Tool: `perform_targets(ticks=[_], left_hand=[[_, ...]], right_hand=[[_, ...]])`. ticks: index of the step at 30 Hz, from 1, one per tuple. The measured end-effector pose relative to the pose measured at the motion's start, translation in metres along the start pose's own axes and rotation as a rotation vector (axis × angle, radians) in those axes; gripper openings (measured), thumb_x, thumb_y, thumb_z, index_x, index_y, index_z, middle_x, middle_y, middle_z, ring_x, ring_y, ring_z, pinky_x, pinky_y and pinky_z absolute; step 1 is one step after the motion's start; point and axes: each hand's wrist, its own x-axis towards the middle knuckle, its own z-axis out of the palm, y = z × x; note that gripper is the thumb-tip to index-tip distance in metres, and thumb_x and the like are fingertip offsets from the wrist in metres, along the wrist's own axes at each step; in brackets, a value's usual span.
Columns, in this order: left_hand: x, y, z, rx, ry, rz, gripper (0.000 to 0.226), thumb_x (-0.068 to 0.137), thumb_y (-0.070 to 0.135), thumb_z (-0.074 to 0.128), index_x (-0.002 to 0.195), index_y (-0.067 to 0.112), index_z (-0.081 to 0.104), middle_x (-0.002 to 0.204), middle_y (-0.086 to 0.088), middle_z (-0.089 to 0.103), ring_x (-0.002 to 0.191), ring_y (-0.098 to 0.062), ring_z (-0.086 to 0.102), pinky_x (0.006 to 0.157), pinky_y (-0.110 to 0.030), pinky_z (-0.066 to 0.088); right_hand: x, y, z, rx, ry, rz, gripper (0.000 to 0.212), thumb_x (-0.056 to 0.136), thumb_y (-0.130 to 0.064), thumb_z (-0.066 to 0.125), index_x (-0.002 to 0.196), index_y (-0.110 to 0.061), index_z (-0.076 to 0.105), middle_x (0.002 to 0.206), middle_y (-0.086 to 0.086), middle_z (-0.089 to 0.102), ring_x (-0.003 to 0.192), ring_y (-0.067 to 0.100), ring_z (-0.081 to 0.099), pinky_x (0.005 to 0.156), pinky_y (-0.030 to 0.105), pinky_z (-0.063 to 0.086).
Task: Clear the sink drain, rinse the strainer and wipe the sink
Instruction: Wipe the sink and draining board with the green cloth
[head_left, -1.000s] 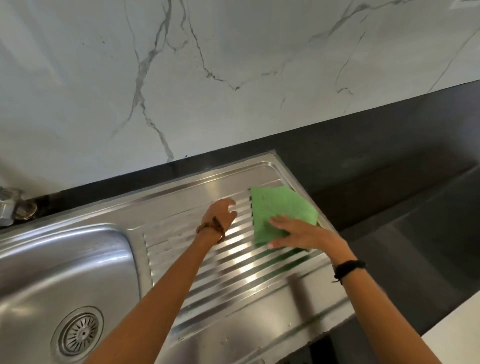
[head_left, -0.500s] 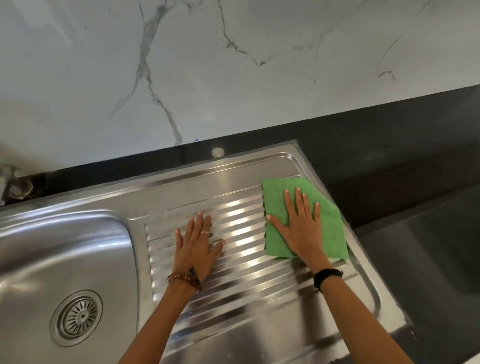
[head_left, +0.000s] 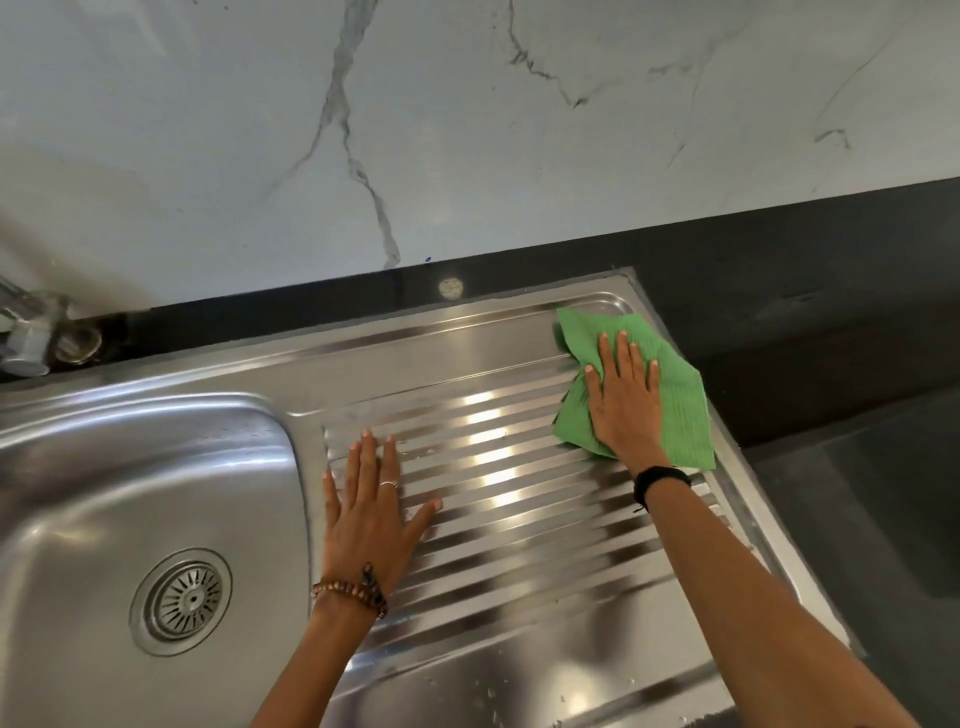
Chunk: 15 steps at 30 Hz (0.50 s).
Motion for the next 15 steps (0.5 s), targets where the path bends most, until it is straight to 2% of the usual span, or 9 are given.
perform_targets(ticks=[8,11,15], left_hand=[[-0.011,-0.008,-0.001,-0.086,-0.024,-0.054,0.12,0.046,0.082,-0.032,0.142,0.011,-0.017,0.152,-0.009,-0.022,0.141,-0.021,-0.018,0.112,-0.036,-0.013],[-0.029,-0.015,0.002,-0.1,0.015,-0.136,0.116,0.046,0.081,-0.032,0.138,0.011,-0.023,0.144,-0.007,-0.03,0.139,-0.02,-0.021,0.112,-0.037,-0.013],[-0.052,-0.027,0.01,-0.129,0.002,-0.184,0.112,0.047,0.083,-0.028,0.135,0.012,-0.027,0.143,-0.005,-0.031,0.134,-0.017,-0.026,0.111,-0.038,-0.015]], right_hand=[[-0.029,-0.076,0.009,0.009,0.006,-0.032,0.058,0.101,-0.039,0.015,0.15,-0.011,0.002,0.159,0.013,0.003,0.146,0.028,0.005,0.119,0.047,0.002],[-0.038,-0.103,0.01,0.01,0.001,-0.052,0.058,0.101,-0.039,0.014,0.15,-0.01,0.002,0.159,0.013,0.002,0.146,0.028,0.005,0.119,0.048,0.003],[-0.05,-0.137,0.012,0.032,-0.011,-0.13,0.058,0.101,-0.04,0.014,0.15,-0.012,0.001,0.159,0.011,0.0,0.146,0.028,0.002,0.118,0.048,-0.001]])
